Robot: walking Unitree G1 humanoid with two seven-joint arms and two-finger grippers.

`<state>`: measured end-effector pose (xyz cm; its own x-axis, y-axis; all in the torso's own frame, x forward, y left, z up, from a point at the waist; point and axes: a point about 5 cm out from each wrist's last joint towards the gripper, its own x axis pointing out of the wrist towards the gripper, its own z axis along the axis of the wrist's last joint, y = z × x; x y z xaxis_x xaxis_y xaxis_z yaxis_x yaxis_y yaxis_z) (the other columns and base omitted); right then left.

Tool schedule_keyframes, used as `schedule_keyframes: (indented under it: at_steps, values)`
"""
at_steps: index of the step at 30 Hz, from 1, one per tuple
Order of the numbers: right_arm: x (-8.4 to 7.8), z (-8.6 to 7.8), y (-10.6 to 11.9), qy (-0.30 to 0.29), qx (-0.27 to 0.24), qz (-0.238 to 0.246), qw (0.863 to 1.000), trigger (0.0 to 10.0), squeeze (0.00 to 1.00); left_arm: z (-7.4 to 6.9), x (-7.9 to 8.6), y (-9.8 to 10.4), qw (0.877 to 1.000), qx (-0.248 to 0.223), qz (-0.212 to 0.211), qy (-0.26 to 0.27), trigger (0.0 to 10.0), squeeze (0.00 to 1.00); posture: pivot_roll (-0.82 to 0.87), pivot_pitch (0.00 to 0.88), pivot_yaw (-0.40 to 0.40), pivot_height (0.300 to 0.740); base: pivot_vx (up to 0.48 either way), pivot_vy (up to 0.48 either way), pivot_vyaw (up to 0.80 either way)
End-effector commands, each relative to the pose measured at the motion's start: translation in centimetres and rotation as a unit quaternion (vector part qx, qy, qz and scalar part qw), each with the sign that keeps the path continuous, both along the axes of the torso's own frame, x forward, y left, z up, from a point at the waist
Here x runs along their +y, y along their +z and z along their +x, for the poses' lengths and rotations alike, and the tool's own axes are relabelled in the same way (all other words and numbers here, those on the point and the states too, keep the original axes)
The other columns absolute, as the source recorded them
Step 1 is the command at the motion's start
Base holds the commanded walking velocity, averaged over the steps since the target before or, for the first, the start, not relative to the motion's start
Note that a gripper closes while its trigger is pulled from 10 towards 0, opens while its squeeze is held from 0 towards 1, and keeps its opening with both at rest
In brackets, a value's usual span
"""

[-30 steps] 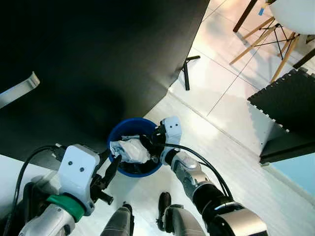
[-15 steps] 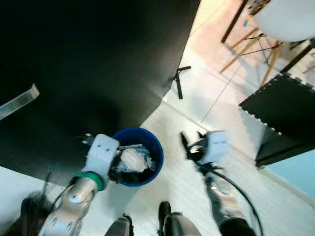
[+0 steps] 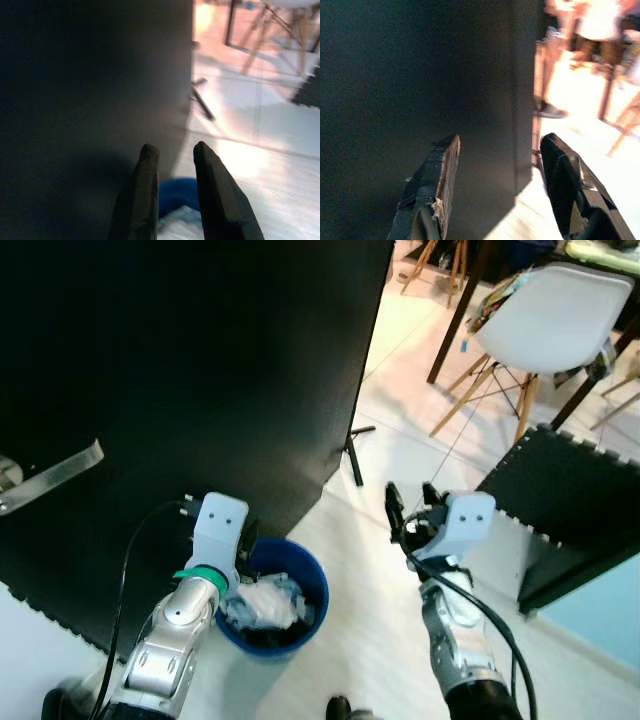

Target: Clean up the room

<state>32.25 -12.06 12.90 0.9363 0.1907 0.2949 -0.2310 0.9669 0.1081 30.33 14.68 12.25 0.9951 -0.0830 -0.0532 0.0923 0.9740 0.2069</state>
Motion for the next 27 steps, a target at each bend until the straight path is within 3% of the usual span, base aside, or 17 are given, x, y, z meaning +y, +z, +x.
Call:
schedule_keyframes:
  at_steps: [1,9,27]
  values:
    - [0.2,-0.1,-0.3,0.014,0.01,-0.013,1.0,10.0,0.0,-0.1,0.3,-0.7,1.0,0.005,0.007,0.015,10.0,0.0,0.07,0.016,-0.015,0.74,0.0,0.0,0.0]
    - [0.4,0.0,-0.6,0.019,0.017,-0.017,1.0,10.0,0.0,0.3,0.9,-0.9,1.0,0.003,0.003,0.028,10.0,0.0,0.07,0.012,-0.019,0.74,0.0,0.0,0.0]
    - [0.7,-0.3,-1.1,0.022,0.03,-0.017,0.999,10.0,0.0,1.0,0.6,-1.1,0.999,-0.013,0.004,0.029,10.0,0.0,0.06,0.013,-0.013,0.74,-0.368,0.0,0.0]
